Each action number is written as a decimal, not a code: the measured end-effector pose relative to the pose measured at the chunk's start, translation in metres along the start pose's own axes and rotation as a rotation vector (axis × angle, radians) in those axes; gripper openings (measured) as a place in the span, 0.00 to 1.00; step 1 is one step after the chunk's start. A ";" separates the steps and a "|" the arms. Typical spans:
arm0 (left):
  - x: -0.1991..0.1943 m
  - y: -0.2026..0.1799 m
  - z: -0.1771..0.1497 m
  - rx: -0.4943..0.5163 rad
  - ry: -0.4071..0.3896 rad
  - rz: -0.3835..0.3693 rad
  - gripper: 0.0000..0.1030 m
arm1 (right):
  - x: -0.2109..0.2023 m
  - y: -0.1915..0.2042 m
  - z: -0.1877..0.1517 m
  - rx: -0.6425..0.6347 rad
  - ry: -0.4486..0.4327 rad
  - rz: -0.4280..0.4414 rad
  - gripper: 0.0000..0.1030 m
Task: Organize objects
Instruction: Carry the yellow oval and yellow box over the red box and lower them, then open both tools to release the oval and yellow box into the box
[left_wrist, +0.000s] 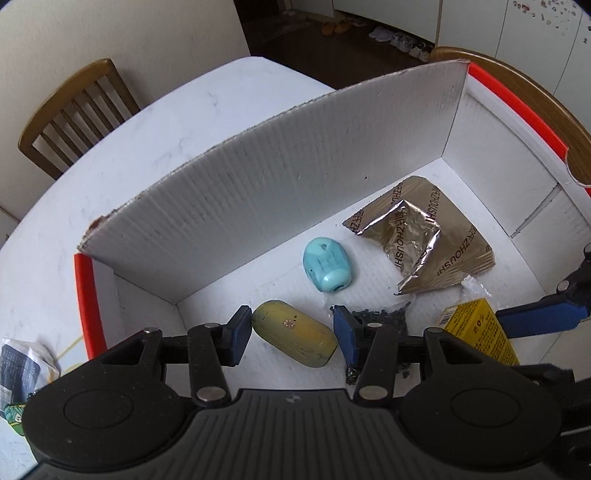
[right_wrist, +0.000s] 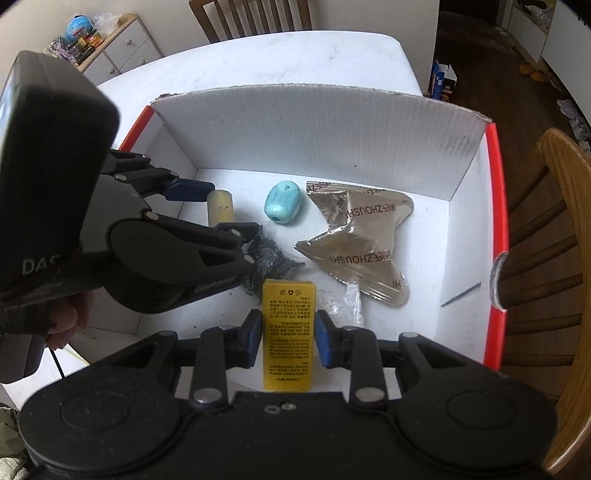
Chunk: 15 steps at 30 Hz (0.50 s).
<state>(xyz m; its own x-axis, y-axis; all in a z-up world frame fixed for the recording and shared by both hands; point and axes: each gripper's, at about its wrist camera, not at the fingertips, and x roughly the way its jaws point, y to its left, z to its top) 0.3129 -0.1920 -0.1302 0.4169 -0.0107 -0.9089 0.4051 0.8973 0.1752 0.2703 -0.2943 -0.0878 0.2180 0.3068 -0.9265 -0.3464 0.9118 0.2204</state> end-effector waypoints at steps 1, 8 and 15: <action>0.001 0.000 0.000 -0.003 0.006 -0.003 0.47 | 0.000 0.000 0.000 0.003 -0.001 0.001 0.28; 0.004 0.002 0.002 -0.016 0.025 -0.016 0.48 | 0.002 -0.003 0.002 0.016 0.007 0.037 0.29; -0.003 0.005 0.001 -0.040 0.006 -0.006 0.64 | -0.007 -0.007 -0.001 0.032 -0.016 0.042 0.35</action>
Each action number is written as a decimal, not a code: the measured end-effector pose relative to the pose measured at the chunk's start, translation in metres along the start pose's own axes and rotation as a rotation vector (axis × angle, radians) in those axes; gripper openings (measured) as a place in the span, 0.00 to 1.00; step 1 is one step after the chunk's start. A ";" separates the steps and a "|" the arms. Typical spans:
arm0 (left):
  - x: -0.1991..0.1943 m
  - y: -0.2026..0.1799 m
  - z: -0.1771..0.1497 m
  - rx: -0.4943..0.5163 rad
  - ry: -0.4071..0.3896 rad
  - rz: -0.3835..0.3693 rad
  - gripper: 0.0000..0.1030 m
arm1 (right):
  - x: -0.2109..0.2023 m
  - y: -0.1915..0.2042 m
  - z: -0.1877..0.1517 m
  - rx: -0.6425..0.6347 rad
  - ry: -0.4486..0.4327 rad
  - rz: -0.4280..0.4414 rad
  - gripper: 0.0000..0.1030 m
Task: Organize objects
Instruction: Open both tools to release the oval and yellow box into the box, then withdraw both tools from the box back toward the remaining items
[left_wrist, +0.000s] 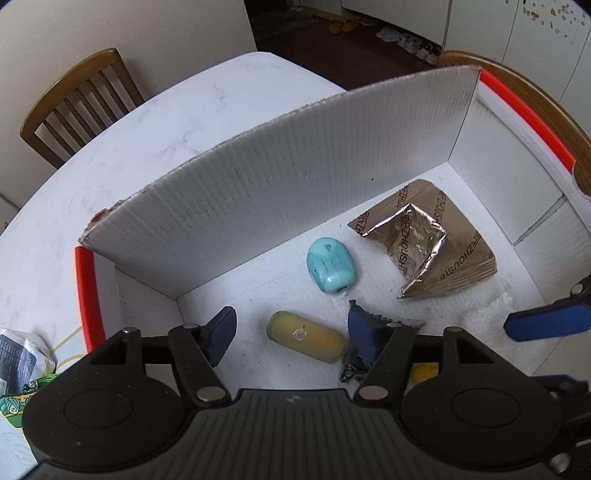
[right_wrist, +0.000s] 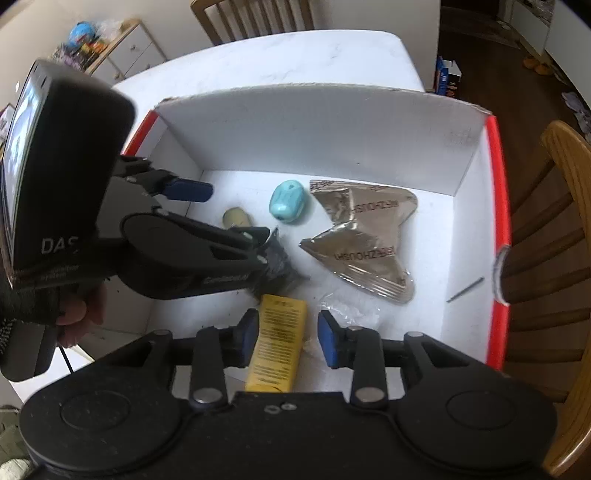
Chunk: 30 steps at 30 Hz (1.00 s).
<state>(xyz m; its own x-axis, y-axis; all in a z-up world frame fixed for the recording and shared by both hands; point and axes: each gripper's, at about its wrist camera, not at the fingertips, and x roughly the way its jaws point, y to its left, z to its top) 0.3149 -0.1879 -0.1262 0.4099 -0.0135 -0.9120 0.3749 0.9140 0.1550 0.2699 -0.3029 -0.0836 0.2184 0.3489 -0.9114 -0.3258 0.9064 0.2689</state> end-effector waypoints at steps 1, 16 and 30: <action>-0.002 0.000 0.000 -0.005 -0.003 -0.004 0.64 | -0.003 -0.001 0.000 0.004 -0.007 0.003 0.38; -0.057 0.006 -0.013 -0.060 -0.133 -0.049 0.65 | -0.048 0.000 -0.013 -0.029 -0.122 0.001 0.55; -0.130 0.020 -0.047 -0.061 -0.315 -0.110 0.64 | -0.088 0.011 -0.029 -0.020 -0.236 -0.011 0.60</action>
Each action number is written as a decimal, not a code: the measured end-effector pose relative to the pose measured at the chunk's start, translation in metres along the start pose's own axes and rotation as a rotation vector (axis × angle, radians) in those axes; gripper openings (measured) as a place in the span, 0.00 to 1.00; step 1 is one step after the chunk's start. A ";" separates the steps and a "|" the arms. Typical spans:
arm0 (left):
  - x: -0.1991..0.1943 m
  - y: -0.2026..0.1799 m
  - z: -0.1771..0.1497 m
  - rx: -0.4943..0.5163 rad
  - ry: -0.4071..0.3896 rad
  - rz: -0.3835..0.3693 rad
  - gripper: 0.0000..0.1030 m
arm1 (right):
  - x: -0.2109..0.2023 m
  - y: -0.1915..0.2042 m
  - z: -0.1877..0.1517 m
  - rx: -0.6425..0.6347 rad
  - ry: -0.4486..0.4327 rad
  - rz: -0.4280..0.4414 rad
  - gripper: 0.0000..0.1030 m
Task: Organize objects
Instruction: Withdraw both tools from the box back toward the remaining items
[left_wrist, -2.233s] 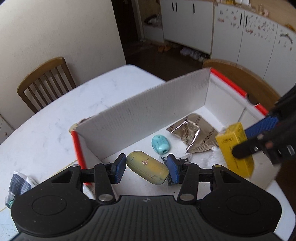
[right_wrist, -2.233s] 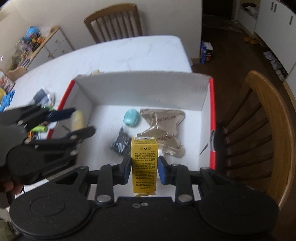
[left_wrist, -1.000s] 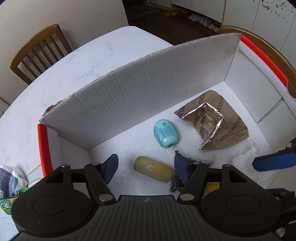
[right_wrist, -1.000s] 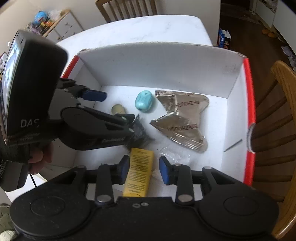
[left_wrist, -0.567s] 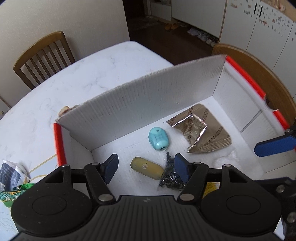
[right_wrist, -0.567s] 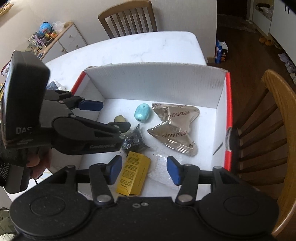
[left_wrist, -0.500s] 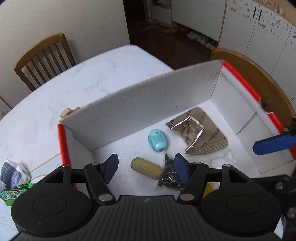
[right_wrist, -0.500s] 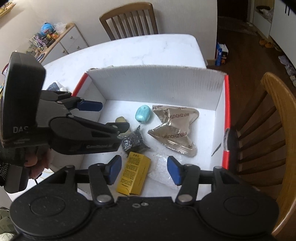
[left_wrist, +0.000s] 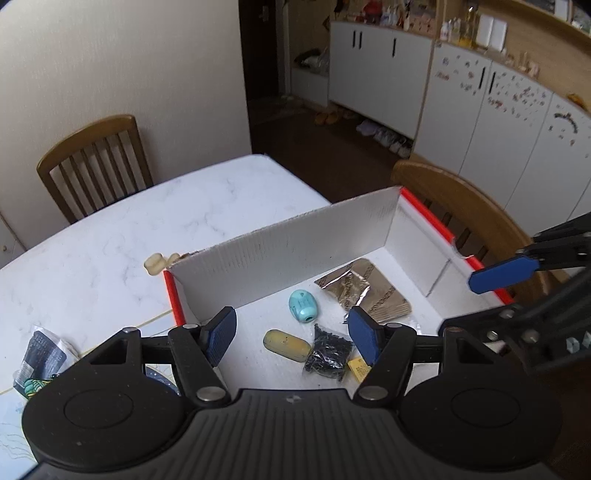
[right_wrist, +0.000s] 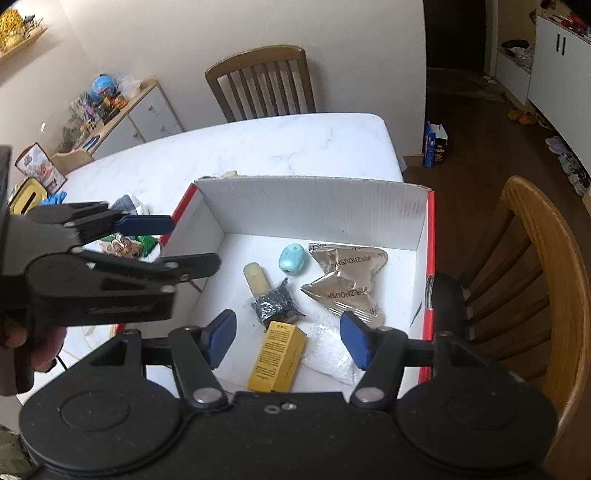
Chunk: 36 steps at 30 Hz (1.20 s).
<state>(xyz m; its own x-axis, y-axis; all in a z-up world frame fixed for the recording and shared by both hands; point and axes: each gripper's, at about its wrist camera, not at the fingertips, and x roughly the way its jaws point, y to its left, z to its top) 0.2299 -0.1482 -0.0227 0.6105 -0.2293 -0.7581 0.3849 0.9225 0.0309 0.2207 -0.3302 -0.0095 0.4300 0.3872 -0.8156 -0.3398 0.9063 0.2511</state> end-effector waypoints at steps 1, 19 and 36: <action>-0.005 0.002 -0.002 -0.003 -0.010 -0.006 0.64 | -0.002 0.002 -0.001 0.004 -0.005 -0.001 0.60; -0.079 0.075 -0.050 -0.061 -0.110 -0.043 0.72 | -0.015 0.060 -0.014 0.051 -0.119 -0.020 0.83; -0.114 0.167 -0.107 -0.157 -0.143 -0.039 0.93 | 0.000 0.135 -0.014 0.044 -0.155 -0.019 0.91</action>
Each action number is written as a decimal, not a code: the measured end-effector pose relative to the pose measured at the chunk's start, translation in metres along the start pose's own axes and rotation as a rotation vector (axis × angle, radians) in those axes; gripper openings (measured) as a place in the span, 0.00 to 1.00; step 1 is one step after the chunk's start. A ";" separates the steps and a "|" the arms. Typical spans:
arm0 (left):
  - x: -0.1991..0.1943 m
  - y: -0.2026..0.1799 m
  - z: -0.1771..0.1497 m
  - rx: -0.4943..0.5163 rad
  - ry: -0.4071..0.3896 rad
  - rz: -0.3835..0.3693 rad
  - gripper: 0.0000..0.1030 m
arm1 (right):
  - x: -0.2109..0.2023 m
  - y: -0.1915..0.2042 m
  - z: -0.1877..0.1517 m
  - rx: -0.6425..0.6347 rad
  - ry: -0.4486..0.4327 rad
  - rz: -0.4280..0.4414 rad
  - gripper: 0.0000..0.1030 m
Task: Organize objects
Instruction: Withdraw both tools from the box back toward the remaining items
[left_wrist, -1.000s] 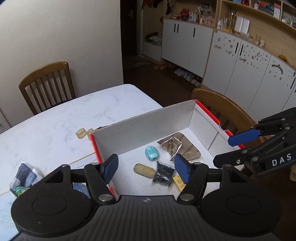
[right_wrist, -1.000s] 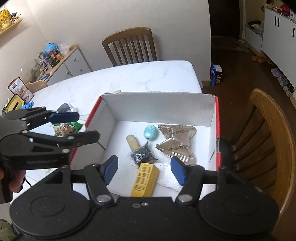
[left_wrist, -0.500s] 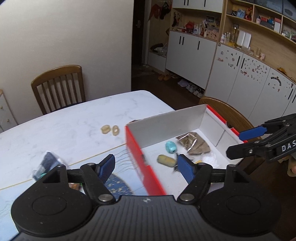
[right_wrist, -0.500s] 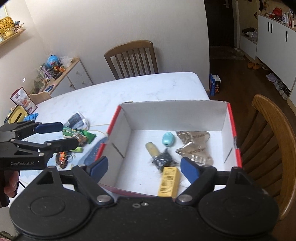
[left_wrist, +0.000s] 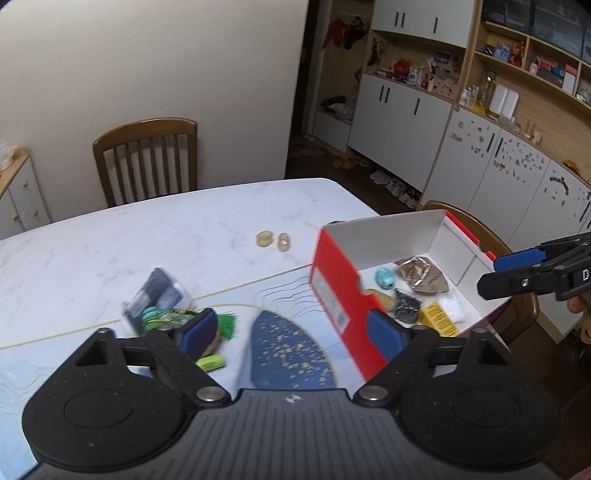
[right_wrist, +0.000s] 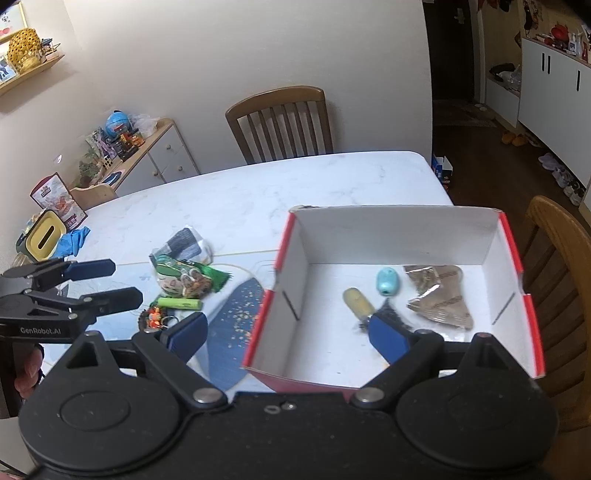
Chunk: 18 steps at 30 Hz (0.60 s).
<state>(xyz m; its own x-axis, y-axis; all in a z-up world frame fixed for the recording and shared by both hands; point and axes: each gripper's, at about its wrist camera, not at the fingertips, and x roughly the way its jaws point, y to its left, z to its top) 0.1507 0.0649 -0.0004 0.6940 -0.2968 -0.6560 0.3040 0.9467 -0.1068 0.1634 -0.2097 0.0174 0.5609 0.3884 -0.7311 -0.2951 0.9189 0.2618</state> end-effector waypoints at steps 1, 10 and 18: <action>-0.002 0.007 -0.002 -0.011 -0.006 -0.002 0.99 | 0.001 0.004 0.000 0.000 -0.002 0.001 0.91; -0.018 0.068 -0.029 -0.067 -0.040 0.047 1.00 | 0.023 0.037 0.003 -0.013 0.015 0.005 0.91; -0.010 0.105 -0.065 -0.054 -0.009 0.098 1.00 | 0.059 0.079 0.010 -0.061 0.048 0.023 0.91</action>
<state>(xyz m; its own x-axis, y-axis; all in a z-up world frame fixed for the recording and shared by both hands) 0.1331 0.1751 -0.0530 0.7245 -0.2038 -0.6584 0.1990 0.9765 -0.0832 0.1809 -0.1141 0.0016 0.5164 0.4043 -0.7549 -0.3547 0.9033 0.2412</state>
